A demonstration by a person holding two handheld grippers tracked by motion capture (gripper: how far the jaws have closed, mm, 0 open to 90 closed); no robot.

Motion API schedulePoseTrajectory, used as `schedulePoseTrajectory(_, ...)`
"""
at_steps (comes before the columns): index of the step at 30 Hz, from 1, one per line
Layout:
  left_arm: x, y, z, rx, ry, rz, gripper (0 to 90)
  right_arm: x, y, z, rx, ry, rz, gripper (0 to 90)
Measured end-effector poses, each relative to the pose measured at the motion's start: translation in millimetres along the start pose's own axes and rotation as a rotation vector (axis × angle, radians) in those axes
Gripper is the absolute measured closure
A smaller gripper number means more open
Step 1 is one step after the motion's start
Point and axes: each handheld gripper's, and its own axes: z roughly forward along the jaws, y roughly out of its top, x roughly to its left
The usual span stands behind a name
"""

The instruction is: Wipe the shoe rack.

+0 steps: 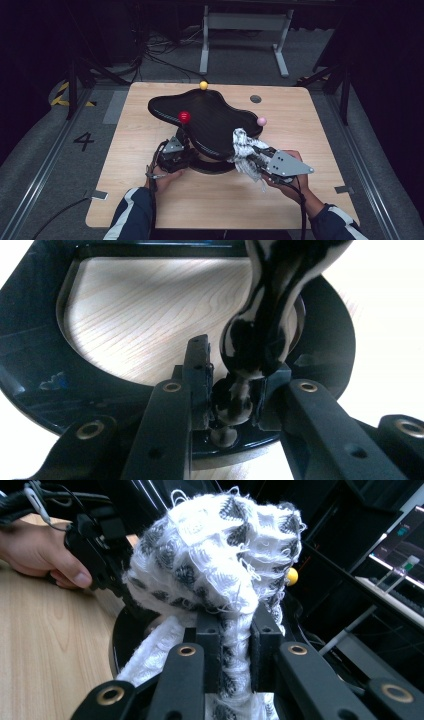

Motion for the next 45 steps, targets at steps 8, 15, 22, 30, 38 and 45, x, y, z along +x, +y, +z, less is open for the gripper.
schedulePoseTrajectory(8, -0.6, -0.1, 1.8, 0.016, -0.006, 0.004, 73.8, -3.2, -3.0, 3.3, 0.026, -0.024, -0.005, 78.9)
schedulePoseTrajectory(15, -0.6, 0.2, 2.5, 0.017, -0.007, 0.006, 74.0, -24.2, -25.7, 14.2, 0.107, -0.08, 0.055, 79.0)
schedulePoseTrajectory(22, -0.5, 0.5, 2.7, 0.019, -0.005, 0.01, 74.0, -44.4, -50.9, 25.0, 0.183, -0.147, 0.1, 79.3)
schedulePoseTrajectory(30, -0.6, 0.4, 2.9, 0.02, -0.011, 0.007, 74.0, -66.6, -78.3, 35.8, 0.275, -0.22, 0.145, 79.5)
schedulePoseTrajectory(38, -1.1, 0.5, 2.5, 0.026, -0.01, 0.003, 74.0, -75.3, -92.2, 40.4, 0.303, -0.25, 0.184, 79.5)
schedulePoseTrajectory(45, -1.5, 0.4, 2.5, 0.026, -0.01, 0.002, 74.0, -65.7, -76.2, 34.7, 0.242, -0.206, 0.162, 79.4)
